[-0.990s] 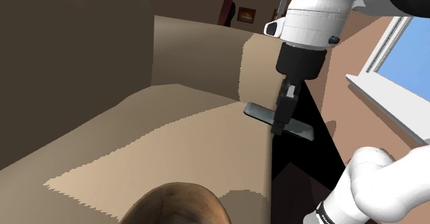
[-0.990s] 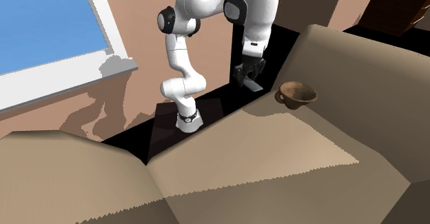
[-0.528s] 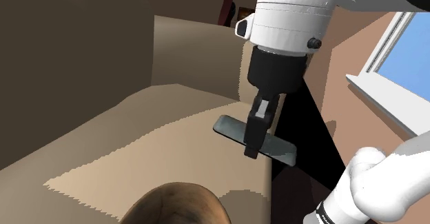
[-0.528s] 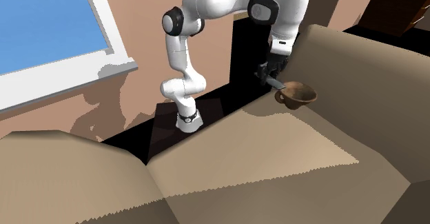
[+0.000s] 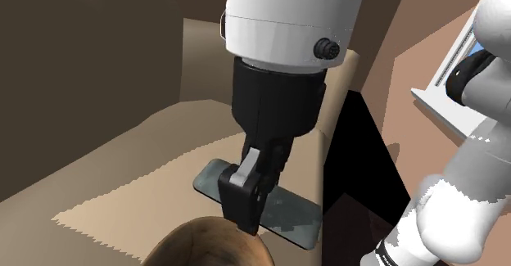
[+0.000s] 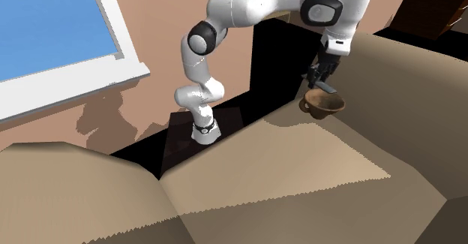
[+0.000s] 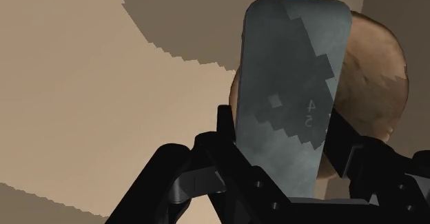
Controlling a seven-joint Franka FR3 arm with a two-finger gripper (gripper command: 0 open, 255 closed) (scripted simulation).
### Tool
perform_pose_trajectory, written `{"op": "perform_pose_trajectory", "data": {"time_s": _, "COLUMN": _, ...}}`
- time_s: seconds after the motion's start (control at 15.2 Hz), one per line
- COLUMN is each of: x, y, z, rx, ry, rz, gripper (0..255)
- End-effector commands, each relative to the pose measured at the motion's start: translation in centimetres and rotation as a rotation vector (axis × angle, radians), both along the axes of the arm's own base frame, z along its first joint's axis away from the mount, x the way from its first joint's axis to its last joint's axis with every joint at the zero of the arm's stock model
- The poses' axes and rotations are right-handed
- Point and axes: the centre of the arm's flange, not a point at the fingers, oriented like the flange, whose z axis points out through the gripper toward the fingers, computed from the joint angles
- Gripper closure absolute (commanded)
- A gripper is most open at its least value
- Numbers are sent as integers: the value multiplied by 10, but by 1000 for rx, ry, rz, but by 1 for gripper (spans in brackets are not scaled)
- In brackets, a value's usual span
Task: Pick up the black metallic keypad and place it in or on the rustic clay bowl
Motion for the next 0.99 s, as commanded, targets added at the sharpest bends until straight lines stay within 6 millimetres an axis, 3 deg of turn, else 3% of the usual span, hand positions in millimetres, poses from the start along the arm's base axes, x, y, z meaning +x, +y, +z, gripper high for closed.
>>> {"op": "perform_pose_trajectory", "data": {"time_s": 0.0, "x": -3, "y": 26, "z": 0, "rx": 2, "ry": -1, "rz": -6, "gripper": 255}}
{"op": "perform_pose_trajectory", "data": {"time_s": 0.13, "x": -5, "y": 57, "z": 1, "rx": 2, "ry": -1, "rz": -6, "gripper": 255}}
{"op": "perform_pose_trajectory", "data": {"time_s": 0.92, "x": -5, "y": 57, "z": -62, "rx": 2, "ry": -1, "rz": -6, "gripper": 255}}
